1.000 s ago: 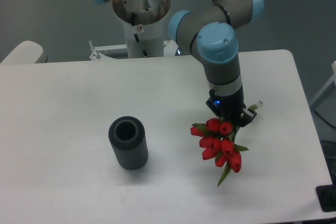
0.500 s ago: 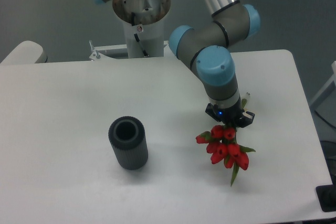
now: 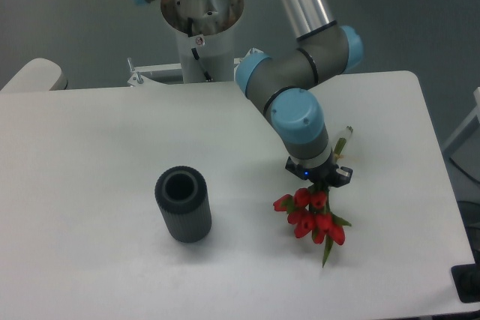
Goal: Place the flowers on the table
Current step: 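Lower the tulips onto the table and open the gripper, then raise the open gripper up and away from the tulips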
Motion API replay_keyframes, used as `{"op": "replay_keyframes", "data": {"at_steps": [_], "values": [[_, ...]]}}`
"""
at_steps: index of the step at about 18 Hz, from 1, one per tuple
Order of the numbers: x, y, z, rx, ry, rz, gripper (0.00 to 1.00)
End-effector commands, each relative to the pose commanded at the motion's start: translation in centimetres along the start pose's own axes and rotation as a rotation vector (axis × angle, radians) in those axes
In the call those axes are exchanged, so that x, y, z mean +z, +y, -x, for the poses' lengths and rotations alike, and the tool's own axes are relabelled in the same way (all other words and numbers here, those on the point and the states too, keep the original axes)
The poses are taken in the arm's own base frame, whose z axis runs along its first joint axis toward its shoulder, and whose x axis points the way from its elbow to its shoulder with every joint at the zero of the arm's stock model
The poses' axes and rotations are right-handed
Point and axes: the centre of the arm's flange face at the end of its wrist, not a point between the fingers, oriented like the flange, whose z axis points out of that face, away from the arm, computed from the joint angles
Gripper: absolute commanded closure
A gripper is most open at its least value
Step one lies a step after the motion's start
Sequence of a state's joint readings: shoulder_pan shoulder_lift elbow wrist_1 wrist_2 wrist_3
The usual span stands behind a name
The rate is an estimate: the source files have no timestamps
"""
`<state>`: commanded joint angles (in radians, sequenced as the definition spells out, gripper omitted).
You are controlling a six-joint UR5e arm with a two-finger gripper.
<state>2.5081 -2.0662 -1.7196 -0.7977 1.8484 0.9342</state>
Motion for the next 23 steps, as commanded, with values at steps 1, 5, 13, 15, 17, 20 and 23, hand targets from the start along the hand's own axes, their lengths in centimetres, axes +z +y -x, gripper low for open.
{"op": "replay_keyframes", "data": {"at_steps": [1, 5, 13, 15, 17, 20, 23], "values": [[0.0, 0.0, 0.0, 0.002, -0.002, -0.002, 0.73], [-1.5, -1.1, 0.8, 0.003, -0.03, -0.027, 0.3], [-10.6, -1.0, 5.1, -0.017, -0.173, -0.148, 0.0], [-12.4, -1.4, 6.0, 0.033, -0.188, -0.184, 0.0], [-14.0, -1.5, 7.1, 0.031, -0.206, -0.211, 0.0], [-15.3, -1.6, 8.0, 0.054, -0.206, -0.229, 0.0], [-16.8, -1.6, 8.8, 0.173, -0.192, -0.212, 0.0]]}}
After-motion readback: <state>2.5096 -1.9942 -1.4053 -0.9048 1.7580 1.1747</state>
